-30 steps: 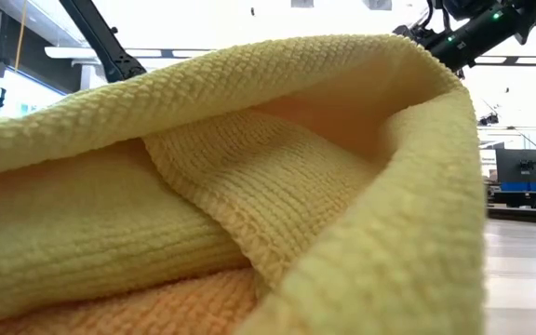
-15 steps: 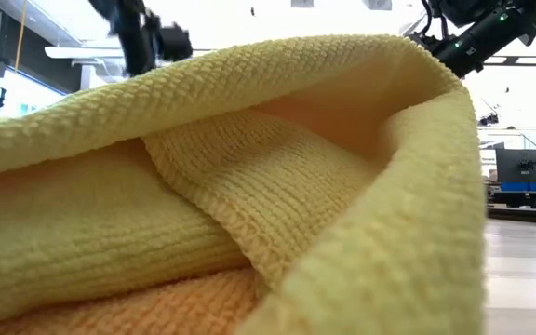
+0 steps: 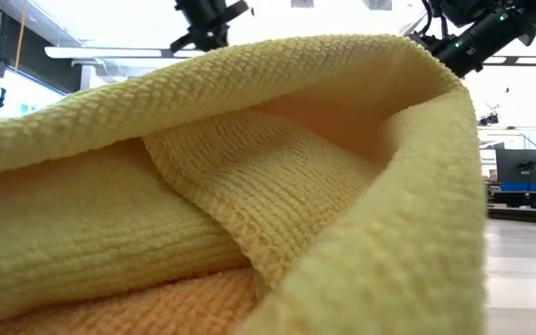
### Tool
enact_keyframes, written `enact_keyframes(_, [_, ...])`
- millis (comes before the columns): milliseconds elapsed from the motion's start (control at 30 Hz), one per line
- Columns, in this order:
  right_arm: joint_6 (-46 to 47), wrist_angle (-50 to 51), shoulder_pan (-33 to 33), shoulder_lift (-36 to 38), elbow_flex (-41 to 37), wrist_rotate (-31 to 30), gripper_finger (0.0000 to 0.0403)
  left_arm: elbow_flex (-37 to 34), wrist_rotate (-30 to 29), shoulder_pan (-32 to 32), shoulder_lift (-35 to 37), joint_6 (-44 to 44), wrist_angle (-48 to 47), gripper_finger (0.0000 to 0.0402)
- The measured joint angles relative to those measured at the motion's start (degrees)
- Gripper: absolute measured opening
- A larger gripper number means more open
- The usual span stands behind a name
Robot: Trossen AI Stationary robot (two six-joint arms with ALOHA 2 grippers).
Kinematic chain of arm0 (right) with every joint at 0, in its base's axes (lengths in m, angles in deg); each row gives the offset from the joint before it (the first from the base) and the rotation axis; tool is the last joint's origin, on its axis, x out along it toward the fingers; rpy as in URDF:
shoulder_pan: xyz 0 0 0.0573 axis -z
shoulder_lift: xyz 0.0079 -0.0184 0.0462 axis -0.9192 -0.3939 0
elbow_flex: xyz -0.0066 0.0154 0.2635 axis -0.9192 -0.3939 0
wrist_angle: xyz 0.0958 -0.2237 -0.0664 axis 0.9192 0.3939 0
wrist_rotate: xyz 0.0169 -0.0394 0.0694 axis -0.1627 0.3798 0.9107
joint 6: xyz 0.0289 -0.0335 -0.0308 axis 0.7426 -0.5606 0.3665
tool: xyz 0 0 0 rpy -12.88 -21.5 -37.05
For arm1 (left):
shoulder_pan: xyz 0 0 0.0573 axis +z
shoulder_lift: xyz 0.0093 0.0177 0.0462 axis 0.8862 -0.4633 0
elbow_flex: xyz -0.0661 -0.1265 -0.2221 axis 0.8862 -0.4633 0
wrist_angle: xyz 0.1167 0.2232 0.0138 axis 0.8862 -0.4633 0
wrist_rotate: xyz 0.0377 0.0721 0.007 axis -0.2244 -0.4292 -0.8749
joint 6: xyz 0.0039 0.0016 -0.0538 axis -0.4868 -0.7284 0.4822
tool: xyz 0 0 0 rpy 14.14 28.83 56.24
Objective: Sort microfiber towel by color & place in baskets
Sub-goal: Put the yellow microfiber cloth into the left transparent bin
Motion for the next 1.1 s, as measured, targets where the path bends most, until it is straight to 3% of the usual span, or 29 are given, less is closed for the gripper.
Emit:
enact_keyframes(133, [0.94,0.0,0.0,0.0,-0.01,0.04,0.0121,7.01,4.31,-1.72,-5.53,-0.5,-4.78,0.0])
enact_keyframes(333, [1.51,0.0,-0.02,0.0,0.0,0.15,0.0121,15.78,5.4,-1.65,-13.5,-1.36,-18.13,0.0])
enact_keyframes(733, [1.52,0.0,-0.02,0.0,-0.01,0.17,0.0121,24.23,8.98,0.58,-29.3,-18.48,-12.01,0.0])
enact_keyframes(933, [1.51,0.0,-0.04,0.0,-0.01,0.15,0.0121,24.49,13.66,0.49,-33.12,-21.65,-2.72,0.0])
enact_keyframes(1100, [1.52,0.0,-0.04,0.0,-0.01,0.15,0.0121,24.53,14.11,0.25,-35.06,-26.85,-3.28,0.0])
